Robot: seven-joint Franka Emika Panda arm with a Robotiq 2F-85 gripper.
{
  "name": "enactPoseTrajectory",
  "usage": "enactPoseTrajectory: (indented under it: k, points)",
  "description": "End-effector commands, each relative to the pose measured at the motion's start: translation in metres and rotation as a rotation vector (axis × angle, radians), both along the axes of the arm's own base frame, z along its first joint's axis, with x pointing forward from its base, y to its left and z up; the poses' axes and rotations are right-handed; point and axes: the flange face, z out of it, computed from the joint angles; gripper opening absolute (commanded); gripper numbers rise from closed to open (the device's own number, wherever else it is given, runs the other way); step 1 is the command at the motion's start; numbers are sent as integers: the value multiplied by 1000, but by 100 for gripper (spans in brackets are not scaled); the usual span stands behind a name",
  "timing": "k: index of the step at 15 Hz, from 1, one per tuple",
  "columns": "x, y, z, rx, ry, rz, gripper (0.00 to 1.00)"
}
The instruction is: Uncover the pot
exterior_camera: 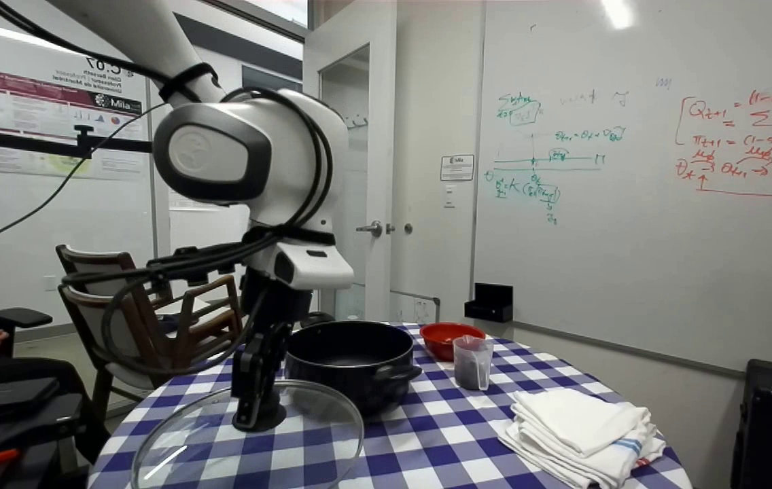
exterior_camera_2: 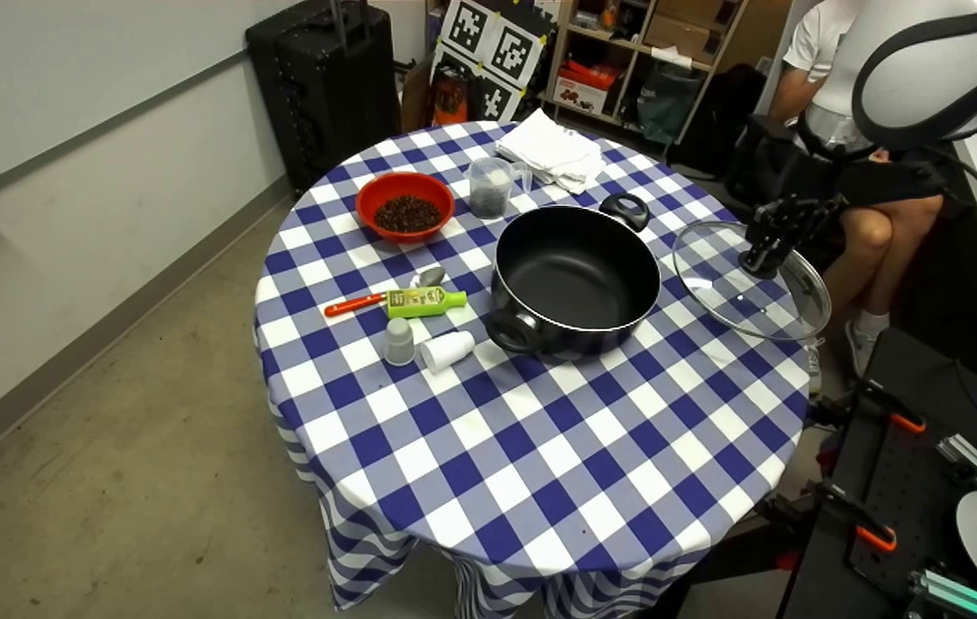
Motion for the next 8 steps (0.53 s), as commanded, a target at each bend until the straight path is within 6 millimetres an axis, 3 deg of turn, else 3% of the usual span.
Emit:
enactPoseTrajectory:
  k: [1,4,8]
  points:
    - [10,0,-30,19,43,-80,25]
    - [15,-3,-49,38,77,-117,25]
    - [21,-13,-59,58,78,-171,25]
